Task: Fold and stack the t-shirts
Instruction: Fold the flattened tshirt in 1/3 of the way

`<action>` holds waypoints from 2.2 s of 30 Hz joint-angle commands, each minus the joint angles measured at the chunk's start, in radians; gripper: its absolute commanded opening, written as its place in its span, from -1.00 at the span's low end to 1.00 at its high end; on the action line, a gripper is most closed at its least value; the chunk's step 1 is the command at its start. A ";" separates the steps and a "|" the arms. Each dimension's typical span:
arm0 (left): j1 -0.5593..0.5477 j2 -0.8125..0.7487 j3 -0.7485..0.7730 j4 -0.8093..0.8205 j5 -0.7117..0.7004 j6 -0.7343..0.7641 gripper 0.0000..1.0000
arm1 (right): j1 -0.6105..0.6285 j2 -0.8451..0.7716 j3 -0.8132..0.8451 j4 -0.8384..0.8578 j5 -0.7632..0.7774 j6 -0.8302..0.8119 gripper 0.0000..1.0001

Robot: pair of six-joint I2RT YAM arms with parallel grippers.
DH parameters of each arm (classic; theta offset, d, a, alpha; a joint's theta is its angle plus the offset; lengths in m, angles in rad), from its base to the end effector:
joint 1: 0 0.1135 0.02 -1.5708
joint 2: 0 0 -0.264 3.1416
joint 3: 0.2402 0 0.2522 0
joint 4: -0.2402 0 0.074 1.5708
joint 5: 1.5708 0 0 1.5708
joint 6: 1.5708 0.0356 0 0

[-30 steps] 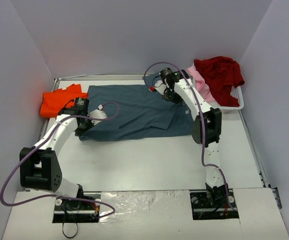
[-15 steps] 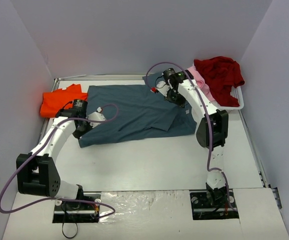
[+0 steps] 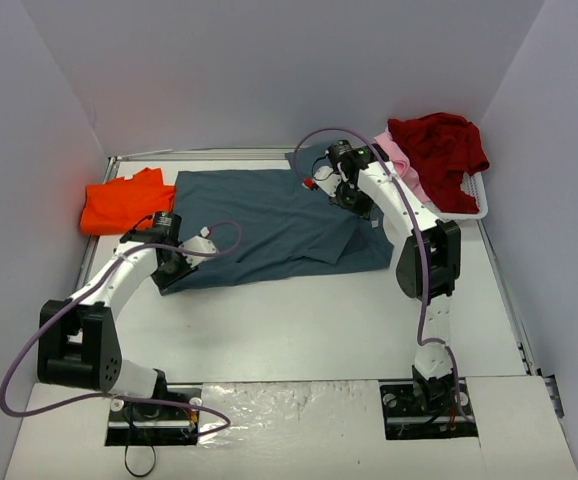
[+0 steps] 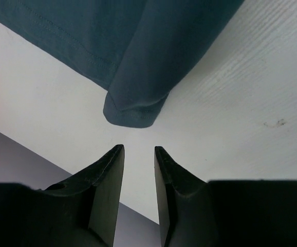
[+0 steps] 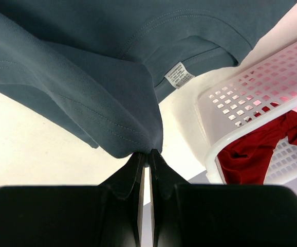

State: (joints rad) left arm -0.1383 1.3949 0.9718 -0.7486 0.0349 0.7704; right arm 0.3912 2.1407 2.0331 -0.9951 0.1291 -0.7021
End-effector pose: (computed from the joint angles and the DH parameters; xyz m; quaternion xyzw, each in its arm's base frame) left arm 0.2617 -0.0377 0.2266 0.4332 0.8791 0.0453 0.1937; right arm 0.4286 0.1718 0.2716 -0.4918 0.8370 -0.0978 0.2189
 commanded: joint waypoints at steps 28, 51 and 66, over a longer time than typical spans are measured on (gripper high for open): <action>0.043 0.211 0.036 0.209 -0.007 -0.023 -0.95 | -0.009 0.068 0.047 -0.030 0.032 0.036 -1.00; 0.032 -0.076 0.051 0.107 -0.096 -0.075 -0.95 | -0.011 -0.156 -0.030 -0.028 -0.032 0.038 -1.00; -0.014 -0.172 -0.016 0.078 -0.090 -0.085 -0.95 | -0.008 -0.347 -0.260 -0.034 -0.117 0.030 -1.00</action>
State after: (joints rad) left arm -0.1390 1.2575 0.9638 -0.6441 -0.0345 0.6983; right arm 0.3859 1.8690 1.8050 -0.9924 0.0406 -0.6777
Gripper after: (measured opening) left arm 0.029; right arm 0.018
